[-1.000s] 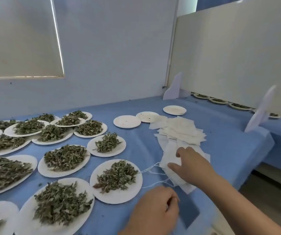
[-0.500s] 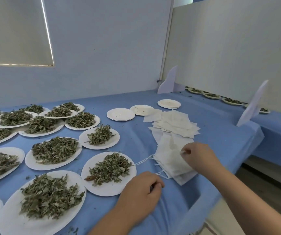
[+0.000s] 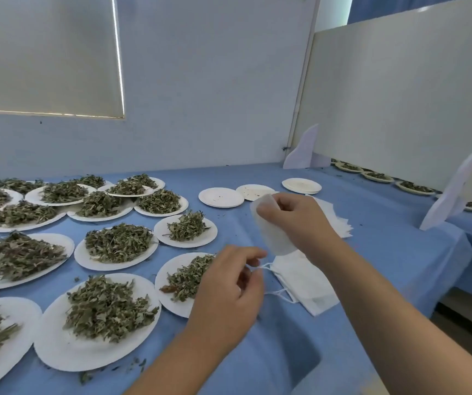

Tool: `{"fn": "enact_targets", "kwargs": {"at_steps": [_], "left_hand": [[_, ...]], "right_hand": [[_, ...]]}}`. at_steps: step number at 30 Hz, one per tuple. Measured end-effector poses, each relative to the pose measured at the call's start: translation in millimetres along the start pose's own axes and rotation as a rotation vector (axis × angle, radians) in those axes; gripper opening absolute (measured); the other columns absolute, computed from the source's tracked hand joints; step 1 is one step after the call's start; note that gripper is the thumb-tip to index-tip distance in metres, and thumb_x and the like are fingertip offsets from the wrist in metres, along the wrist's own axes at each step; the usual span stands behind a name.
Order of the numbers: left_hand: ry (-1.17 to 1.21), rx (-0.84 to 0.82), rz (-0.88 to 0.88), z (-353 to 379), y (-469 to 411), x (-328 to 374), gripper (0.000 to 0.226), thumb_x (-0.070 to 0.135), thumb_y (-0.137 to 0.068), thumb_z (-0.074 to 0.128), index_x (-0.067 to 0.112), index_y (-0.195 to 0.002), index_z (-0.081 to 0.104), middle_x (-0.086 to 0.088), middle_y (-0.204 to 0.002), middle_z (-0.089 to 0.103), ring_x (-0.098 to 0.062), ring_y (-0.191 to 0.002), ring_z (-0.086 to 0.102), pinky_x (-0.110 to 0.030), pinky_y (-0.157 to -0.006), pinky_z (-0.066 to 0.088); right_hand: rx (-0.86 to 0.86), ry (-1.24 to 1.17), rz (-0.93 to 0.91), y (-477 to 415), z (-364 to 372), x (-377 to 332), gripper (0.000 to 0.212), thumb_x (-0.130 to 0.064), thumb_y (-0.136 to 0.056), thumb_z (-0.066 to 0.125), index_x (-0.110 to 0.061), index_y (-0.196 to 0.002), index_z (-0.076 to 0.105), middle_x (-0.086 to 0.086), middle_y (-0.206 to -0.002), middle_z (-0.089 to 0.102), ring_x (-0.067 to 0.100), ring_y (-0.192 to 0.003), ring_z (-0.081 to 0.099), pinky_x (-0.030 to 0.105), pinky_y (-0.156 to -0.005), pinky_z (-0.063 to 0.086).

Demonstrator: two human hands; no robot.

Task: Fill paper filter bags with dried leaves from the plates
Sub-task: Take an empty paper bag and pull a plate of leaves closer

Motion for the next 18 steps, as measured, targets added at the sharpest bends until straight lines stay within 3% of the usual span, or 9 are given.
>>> {"fn": "enact_targets", "kwargs": {"at_steps": [3, 5, 8, 10, 12, 14, 16, 18], "left_hand": [[0.113, 0.156, -0.164, -45, -8, -2, 0.033, 0.013, -0.089, 0.06, 0.044, -0.099, 0.06, 0.016, -0.098, 0.059, -0.004, -0.079, 0.06, -0.013, -0.064, 0.044], [0.094, 0.238, -0.21, -81, -8, -3, 0.034, 0.018, -0.088, 0.063, 0.049, -0.101, 0.056, 0.01, -0.101, 0.061, -0.002, -0.078, 0.061, -0.012, -0.063, 0.044], [-0.019, 0.288, -0.206, -135, -5, -2, 0.045, 0.022, -0.088, 0.064, 0.057, -0.112, 0.049, 0.009, -0.101, 0.064, 0.0, -0.073, 0.062, -0.016, -0.062, 0.046], [-0.178, 0.261, -0.139, -168, -1, 6, 0.063, 0.017, -0.089, 0.063, 0.066, -0.122, 0.04, 0.014, -0.113, 0.06, 0.003, -0.085, 0.062, -0.01, -0.065, 0.046], [-0.413, 0.206, -0.058, -192, 5, 14, 0.079, 0.009, -0.088, 0.063, 0.064, -0.133, 0.027, 0.028, -0.121, 0.051, 0.009, -0.099, 0.056, -0.001, -0.075, 0.04], [-0.601, 0.163, -0.032, -214, 16, 17, 0.087, 0.007, -0.085, 0.063, 0.055, -0.142, 0.018, 0.035, -0.11, 0.047, 0.015, -0.097, 0.05, 0.003, -0.076, 0.034], [-0.7, 0.183, -0.055, -235, 27, 20, 0.089, 0.008, -0.086, 0.063, 0.053, -0.145, 0.013, 0.032, -0.1, 0.05, 0.014, -0.092, 0.05, 0.003, -0.075, 0.034], [-0.805, 0.234, -0.035, -255, 37, 25, 0.08, 0.005, -0.086, 0.064, 0.042, -0.147, 0.026, 0.022, -0.093, 0.056, 0.004, -0.087, 0.052, 0.0, -0.076, 0.036]], "right_hand": [[-0.095, -0.062, -0.109, 0, 34, -32, 0.017, -0.033, -0.091, 0.058, -0.025, -0.085, 0.072, 0.001, -0.085, 0.067, 0.006, -0.064, 0.054, 0.022, -0.056, 0.046], [-0.171, -0.12, -0.188, 4, 61, -56, 0.021, -0.032, -0.095, 0.054, -0.034, -0.086, 0.074, -0.015, -0.079, 0.069, -0.002, -0.065, 0.058, 0.013, -0.055, 0.047], [-0.252, -0.123, -0.354, 14, 104, -95, 0.015, -0.031, -0.094, 0.058, -0.031, -0.085, 0.071, -0.009, -0.07, 0.066, 0.0, -0.061, 0.054, 0.01, -0.054, 0.04], [-0.27, -0.081, -0.45, 21, 133, -119, 0.006, -0.028, -0.087, 0.065, -0.034, -0.086, 0.064, -0.01, -0.069, 0.063, -0.001, -0.06, 0.052, 0.012, -0.056, 0.04], [-0.303, -0.034, -0.542, 29, 157, -142, 0.023, -0.024, -0.083, 0.071, -0.036, -0.097, 0.057, -0.011, -0.072, 0.063, -0.001, -0.066, 0.055, 0.015, -0.06, 0.043], [-0.356, 0.027, -0.646, 39, 181, -165, 0.038, -0.024, -0.082, 0.073, -0.036, -0.11, 0.049, -0.011, -0.077, 0.063, 0.003, -0.071, 0.056, 0.02, -0.063, 0.046], [-0.383, 0.051, -0.74, 49, 201, -184, 0.049, -0.026, -0.082, 0.073, -0.032, -0.121, 0.044, -0.013, -0.08, 0.062, 0.005, -0.072, 0.057, 0.029, -0.067, 0.049], [-0.391, 0.014, -0.804, 59, 214, -198, 0.054, -0.033, -0.082, 0.072, -0.034, -0.126, 0.04, -0.015, -0.08, 0.06, 0.006, -0.074, 0.058, 0.032, -0.068, 0.051]]}}
Point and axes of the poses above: each hand's wrist, its own y-axis away from the middle knuckle, its own z-axis out of the palm, x = y × z, the point moved 5 cm from there along -y, towards the middle knuckle
